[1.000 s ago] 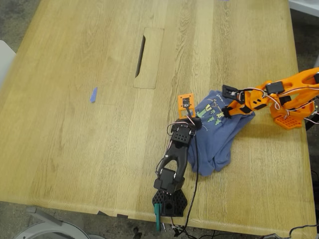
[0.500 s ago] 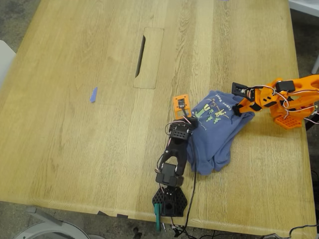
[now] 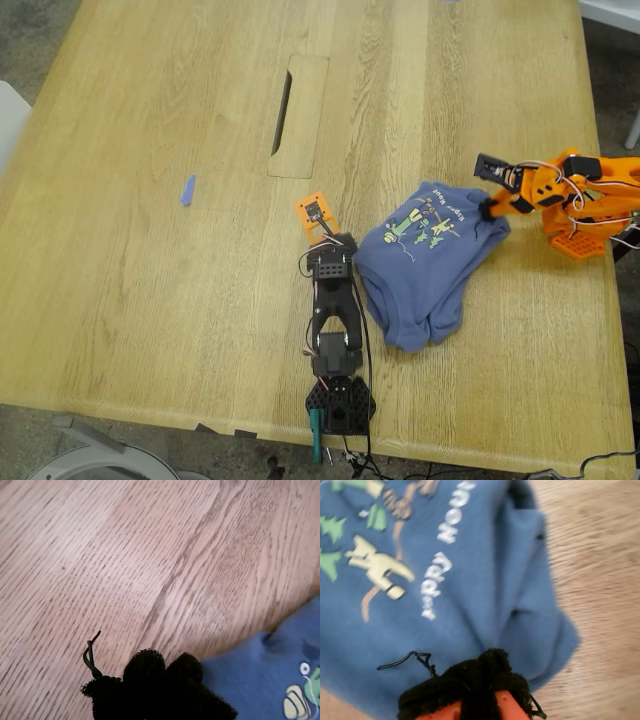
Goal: Fold a T-shirt
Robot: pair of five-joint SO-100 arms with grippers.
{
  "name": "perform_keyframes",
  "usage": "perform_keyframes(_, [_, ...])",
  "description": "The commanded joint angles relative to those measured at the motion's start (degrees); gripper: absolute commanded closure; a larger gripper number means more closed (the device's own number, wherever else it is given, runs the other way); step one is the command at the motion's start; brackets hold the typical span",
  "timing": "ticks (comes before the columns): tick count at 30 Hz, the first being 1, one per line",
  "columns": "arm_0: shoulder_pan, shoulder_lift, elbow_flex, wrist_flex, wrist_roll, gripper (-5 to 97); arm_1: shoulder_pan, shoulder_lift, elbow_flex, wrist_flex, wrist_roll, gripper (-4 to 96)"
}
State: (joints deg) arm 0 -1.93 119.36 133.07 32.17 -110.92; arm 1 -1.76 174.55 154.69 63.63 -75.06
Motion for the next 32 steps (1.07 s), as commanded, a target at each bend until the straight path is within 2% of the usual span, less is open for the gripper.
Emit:
perform_keyframes(1, [3.08,8.79,-4.04,3.96,0.26,92,0.88,-2.46,-7.38,0.53,-0.70,91.2])
perform_keyframes(7, [14.94,8.79,-11.51,8.96,0.53,92,-0.09,-16.61,-21.45,-2.99,-1.41,91.3])
perform_keyframes(14, [26.02,-2.81,-23.20,9.14,0.70,92,-5.54,-36.65,-30.23,-16.44,-1.67,91.3])
perform_keyframes(20, [30.32,-11.16,-26.37,6.24,0.26,92,-9.23,-49.66,-33.13,-26.37,-1.49,91.3])
perform_keyframes(27, [31.46,-16.70,-22.06,-2.11,-0.18,92,-12.92,-54.67,-28.74,-32.87,-0.70,91.3])
perform_keyframes(32, [28.39,-16.00,-14.77,-6.77,-0.44,92,-14.68,-49.31,-17.31,-36.12,0.00,91.3])
